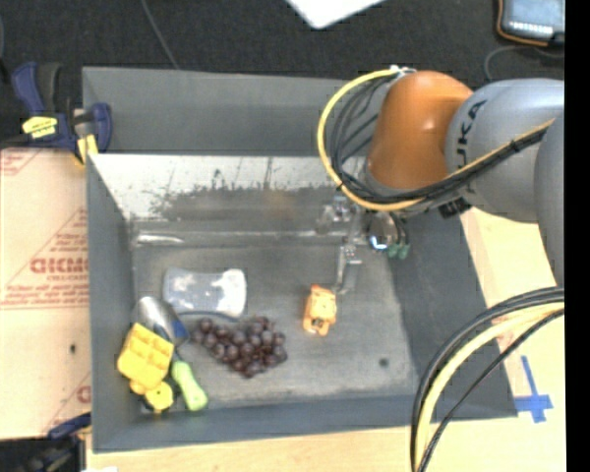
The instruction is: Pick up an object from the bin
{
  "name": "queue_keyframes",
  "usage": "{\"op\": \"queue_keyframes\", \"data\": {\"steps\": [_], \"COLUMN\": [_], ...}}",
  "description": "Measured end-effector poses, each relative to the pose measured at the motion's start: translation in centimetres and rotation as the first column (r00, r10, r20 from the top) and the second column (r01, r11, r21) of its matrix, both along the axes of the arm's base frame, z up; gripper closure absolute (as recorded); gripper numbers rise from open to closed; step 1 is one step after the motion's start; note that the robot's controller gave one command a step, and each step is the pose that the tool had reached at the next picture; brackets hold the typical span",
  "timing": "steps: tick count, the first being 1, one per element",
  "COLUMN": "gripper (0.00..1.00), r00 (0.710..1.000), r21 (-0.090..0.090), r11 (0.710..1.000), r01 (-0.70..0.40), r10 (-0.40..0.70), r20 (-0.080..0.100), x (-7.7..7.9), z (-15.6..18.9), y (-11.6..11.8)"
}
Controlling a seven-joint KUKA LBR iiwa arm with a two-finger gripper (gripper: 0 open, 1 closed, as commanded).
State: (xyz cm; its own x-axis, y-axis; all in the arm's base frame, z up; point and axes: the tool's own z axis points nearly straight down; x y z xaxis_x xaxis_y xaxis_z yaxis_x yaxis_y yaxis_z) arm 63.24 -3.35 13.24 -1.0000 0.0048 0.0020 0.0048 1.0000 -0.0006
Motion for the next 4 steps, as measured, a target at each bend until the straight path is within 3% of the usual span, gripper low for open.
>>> {"op": "queue_keyframes", "data": {"steps": [1,2,3,4], "gripper": [0.00,0.00,0.00,0.00], "r00": [1.000,1.000,0.996,0.989], "r21": [0.000,0.000,0.000,0.000], "r11": [1.000,1.000,0.997,0.989], "r01": [0.000,0.025,0.083,0.149], "r10": [0.000,-0.025,-0.083,-0.149], "r20": [0.006,0.008,0.006,0.011], "x": [0.1,-2.3,-4.6,-4.3], "z": [0.5,-3.5,-5.7,-5.7], "y": [0.0,-3.1,-4.5,-1.1]}}
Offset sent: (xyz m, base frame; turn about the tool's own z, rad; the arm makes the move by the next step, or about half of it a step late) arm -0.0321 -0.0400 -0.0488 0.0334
